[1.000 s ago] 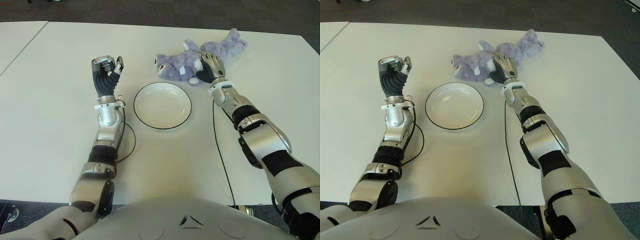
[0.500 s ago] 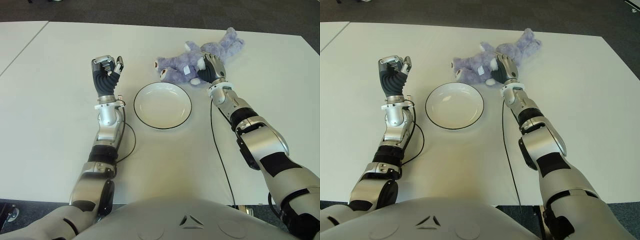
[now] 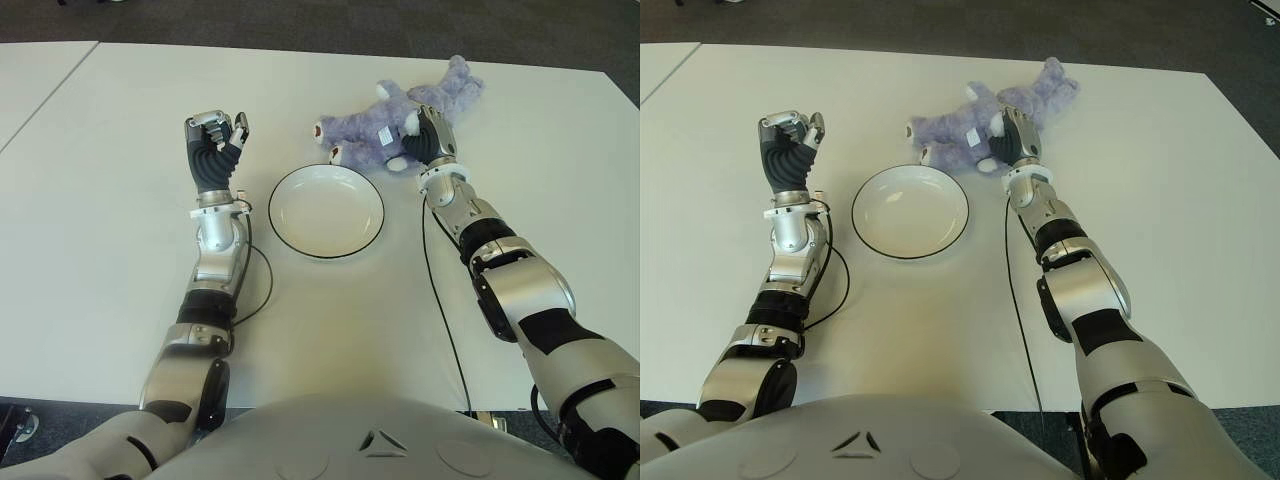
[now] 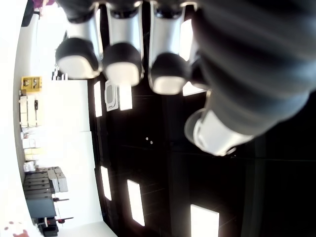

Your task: Put the doll into the plate.

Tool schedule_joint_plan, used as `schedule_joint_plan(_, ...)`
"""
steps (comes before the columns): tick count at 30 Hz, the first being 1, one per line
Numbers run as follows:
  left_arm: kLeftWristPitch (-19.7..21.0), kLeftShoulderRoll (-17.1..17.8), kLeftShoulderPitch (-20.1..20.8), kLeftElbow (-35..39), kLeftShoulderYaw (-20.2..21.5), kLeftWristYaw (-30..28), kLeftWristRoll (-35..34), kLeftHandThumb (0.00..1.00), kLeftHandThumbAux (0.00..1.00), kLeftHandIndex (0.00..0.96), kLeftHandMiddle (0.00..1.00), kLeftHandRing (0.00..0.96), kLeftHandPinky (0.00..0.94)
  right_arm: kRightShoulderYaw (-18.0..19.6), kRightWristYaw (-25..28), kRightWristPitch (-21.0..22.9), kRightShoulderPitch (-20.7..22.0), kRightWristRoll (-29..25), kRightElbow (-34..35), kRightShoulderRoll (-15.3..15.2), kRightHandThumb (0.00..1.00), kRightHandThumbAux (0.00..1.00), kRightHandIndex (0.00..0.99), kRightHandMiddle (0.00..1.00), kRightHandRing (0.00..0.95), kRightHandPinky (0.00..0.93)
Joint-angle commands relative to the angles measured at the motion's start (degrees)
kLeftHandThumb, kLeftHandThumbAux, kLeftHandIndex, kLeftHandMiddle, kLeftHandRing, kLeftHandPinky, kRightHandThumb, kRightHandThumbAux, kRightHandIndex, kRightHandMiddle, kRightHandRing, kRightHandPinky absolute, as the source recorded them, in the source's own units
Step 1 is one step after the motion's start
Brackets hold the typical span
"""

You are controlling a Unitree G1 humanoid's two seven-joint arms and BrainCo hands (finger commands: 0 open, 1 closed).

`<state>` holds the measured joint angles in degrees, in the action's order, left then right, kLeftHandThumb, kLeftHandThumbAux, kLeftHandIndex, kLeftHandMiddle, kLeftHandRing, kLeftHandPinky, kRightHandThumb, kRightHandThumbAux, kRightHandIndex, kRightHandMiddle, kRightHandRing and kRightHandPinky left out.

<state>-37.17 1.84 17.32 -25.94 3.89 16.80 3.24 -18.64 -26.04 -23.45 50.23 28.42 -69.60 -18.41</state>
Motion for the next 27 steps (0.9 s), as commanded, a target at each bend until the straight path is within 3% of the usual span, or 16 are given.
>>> schedule_joint_plan(1, 1.1, -1.2, -7.0, -5.5, -0.1, -0.6, 0.9, 0.493, 0.807, 0.857, 0.902, 0.905, 0.887, 2.8, 3.4, 4.8, -3.3, -3.1, 0.3, 0.6, 0.982, 0.666, 0.370, 0.488, 0.509, 0.595)
schedule_joint_plan(2, 1.2, -1.2, -7.1, -5.5, -0.1, -0.5, 0.9, 0.493, 0.807, 0.857, 0.902, 0.905, 0.887, 3.6, 3.3, 5.1, -3.4, -3.8, 0.7, 0.9, 0.971, 0.665, 0.371, 0.490, 0.513, 0.678)
schedule_joint_plan(4, 1.4, -1.2, -7.1, -5.4, -0.1, -0.5, 1.0, 0.495, 0.806, 0.856, 0.902, 0.905, 0.887, 4.7, 3.1, 5.7, -3.6, -4.6, 1.6, 1.1, 0.961, 0.664, 0.372, 0.492, 0.516, 0.757)
schedule_joint_plan(8, 1.8, -1.2, -7.2, -5.3, -0.2, -0.5, 1.0, 0.500, 0.805, 0.854, 0.900, 0.903, 0.887, 6.6, 2.5, 6.1, -4.2, -6.1, 4.6, 1.4, 0.954, 0.662, 0.374, 0.497, 0.520, 0.842)
schedule_joint_plan(21, 2.2, -1.0, -6.8, -5.7, -0.2, -0.7, 1.0, 0.501, 0.801, 0.848, 0.897, 0.901, 0.885, 10.9, 0.0, 9.0, -6.5, -6.9, 20.3, 1.7, 0.953, 0.660, 0.379, 0.505, 0.525, 0.870)
schedule_joint_plan(23, 2.0, -0.9, -6.7, -6.0, -0.2, -0.7, 1.1, 0.496, 0.800, 0.850, 0.898, 0.902, 0.886, 11.7, -0.7, 8.3, -6.8, -7.1, 22.7, 1.9, 0.894, 0.671, 0.388, 0.523, 0.735, 0.883)
schedule_joint_plan(27, 1.8, -0.8, -6.4, -6.7, -0.2, -0.6, 1.2, 0.491, 0.801, 0.852, 0.898, 0.902, 0.886, 12.8, -1.3, 7.4, -7.7, -7.2, 25.9, 2.3, 0.864, 0.677, 0.393, 0.534, 0.845, 0.891)
